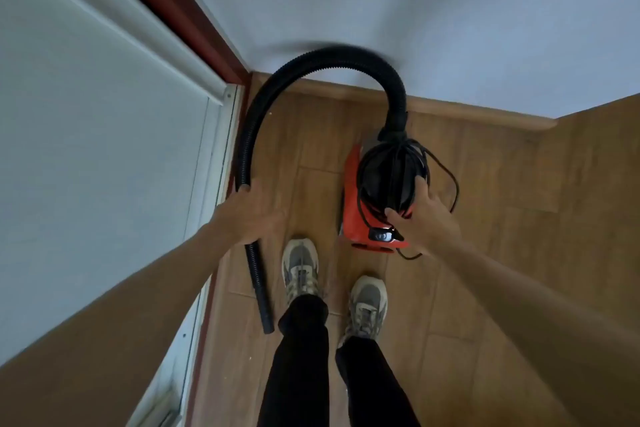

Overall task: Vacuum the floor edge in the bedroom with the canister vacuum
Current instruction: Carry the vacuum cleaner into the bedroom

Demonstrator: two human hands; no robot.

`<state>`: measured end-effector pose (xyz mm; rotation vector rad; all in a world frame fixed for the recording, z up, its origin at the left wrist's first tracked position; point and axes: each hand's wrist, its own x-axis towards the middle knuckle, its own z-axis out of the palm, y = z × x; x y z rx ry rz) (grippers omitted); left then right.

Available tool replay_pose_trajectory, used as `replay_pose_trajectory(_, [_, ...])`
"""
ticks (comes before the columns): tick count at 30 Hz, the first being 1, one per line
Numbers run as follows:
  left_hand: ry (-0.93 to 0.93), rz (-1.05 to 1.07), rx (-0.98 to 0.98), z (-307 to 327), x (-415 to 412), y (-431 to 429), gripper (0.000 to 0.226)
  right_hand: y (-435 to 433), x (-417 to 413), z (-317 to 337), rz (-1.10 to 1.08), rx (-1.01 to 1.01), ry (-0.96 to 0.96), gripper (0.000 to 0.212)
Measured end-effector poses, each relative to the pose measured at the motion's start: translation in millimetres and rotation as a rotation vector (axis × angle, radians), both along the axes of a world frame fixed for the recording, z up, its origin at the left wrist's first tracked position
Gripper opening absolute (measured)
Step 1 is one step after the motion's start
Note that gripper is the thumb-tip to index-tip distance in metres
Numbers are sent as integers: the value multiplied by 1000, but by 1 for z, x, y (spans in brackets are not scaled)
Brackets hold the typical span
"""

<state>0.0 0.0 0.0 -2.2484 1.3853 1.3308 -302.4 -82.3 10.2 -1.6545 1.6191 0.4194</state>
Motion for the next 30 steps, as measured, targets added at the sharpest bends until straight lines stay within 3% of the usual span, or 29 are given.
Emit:
replay_pose_trajectory(11, [-54, 86, 108, -81, 47, -29, 104, -20, 32, -59, -229, -131, -53, 80])
replay_pose_trajectory(18, [-81, 213, -3, -120, 72, -32, 98, -28, 46, -88, -430, -221, -82, 62])
replay_pose_trajectory(24, [-159, 240, -97, -149, 80, -49, 89, -27, 52, -107, -458, -352, -41, 44])
replay_pose_trajectory(30, [-107, 373, -154, -170, 87, -63, 87, -26, 51, -118, -464, -453, -32, 39])
